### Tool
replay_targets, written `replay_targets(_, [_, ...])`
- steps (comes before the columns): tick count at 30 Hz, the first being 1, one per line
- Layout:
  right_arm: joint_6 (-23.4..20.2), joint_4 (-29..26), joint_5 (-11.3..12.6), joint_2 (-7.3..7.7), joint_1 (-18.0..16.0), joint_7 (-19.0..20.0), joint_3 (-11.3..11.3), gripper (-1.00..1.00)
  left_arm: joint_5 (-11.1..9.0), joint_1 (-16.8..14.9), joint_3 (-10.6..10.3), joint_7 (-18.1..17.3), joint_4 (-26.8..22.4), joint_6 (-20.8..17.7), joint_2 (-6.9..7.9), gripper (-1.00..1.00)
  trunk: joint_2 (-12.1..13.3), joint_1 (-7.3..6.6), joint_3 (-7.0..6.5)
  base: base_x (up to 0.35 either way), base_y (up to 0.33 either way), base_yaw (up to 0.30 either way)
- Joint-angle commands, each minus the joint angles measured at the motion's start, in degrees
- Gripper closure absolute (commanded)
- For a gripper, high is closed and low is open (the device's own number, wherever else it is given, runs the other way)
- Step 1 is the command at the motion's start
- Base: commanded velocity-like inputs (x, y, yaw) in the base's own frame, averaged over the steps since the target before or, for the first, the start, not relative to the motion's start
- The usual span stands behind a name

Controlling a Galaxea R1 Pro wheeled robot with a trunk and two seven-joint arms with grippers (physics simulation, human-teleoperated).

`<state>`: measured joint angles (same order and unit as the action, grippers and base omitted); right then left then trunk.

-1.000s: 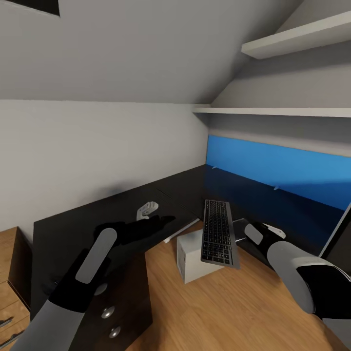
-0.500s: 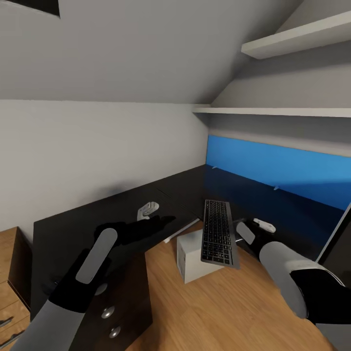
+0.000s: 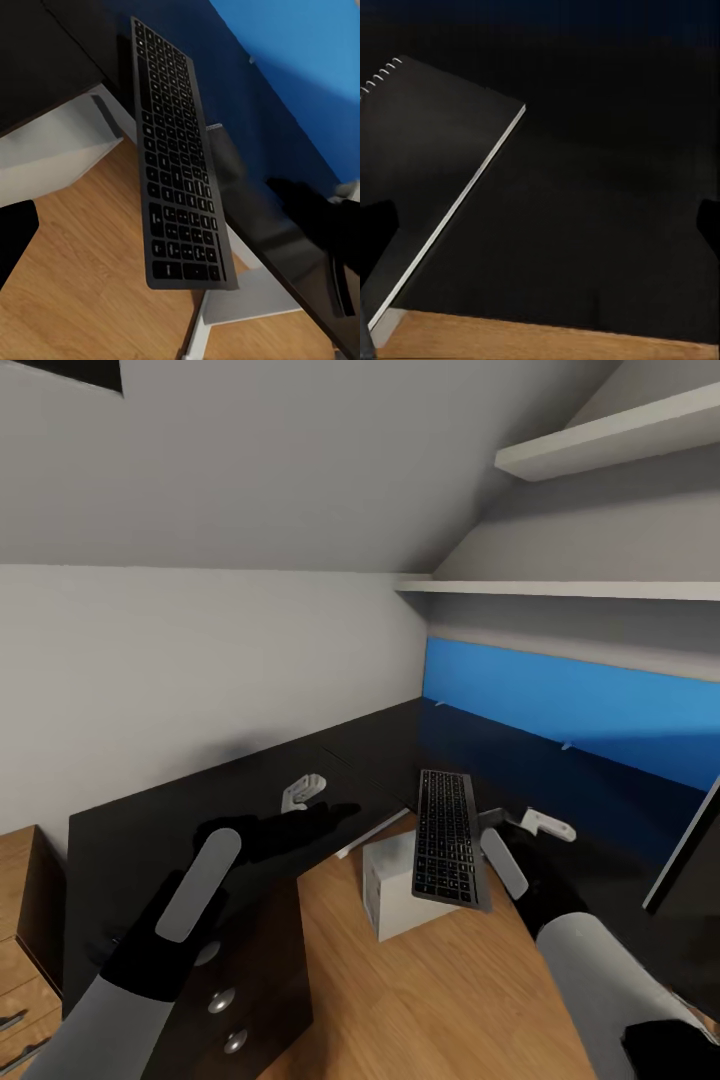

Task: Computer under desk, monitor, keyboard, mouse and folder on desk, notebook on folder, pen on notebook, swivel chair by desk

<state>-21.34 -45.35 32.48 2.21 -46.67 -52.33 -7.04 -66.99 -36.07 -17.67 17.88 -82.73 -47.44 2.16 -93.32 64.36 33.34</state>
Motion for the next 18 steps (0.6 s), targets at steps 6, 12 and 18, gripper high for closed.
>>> replay_targets(6, [-4.3, -8.9, 0.6, -0.88, 5.3, -1.3, -0.6, -1.0, -0.6, -0.1, -0.1, 0.6, -0.1, 0.0, 0.04, -1.0, 0.0, 0.0, 0.06, 0.0, 0.0, 0.0])
replay_targets(12, [-4.8, -11.3, 0.7, -3.57, 7.0, -1.3, -0.6, -1.0, -0.6, -0.1, -0.1, 0.7, -0.1, 0.0, 0.04, -1.0, 0.0, 0.0, 0.06, 0.0, 0.0, 0.0])
replay_targets(18, [-4.6, -11.7, 0.7, -4.79, 8.2, -0.7, -1.1, -1.0, -0.6, -0.1, -0.1, 0.5, -0.2, 0.0, 0.04, -1.0, 0.0, 0.0, 0.06, 0.0, 0.0, 0.0])
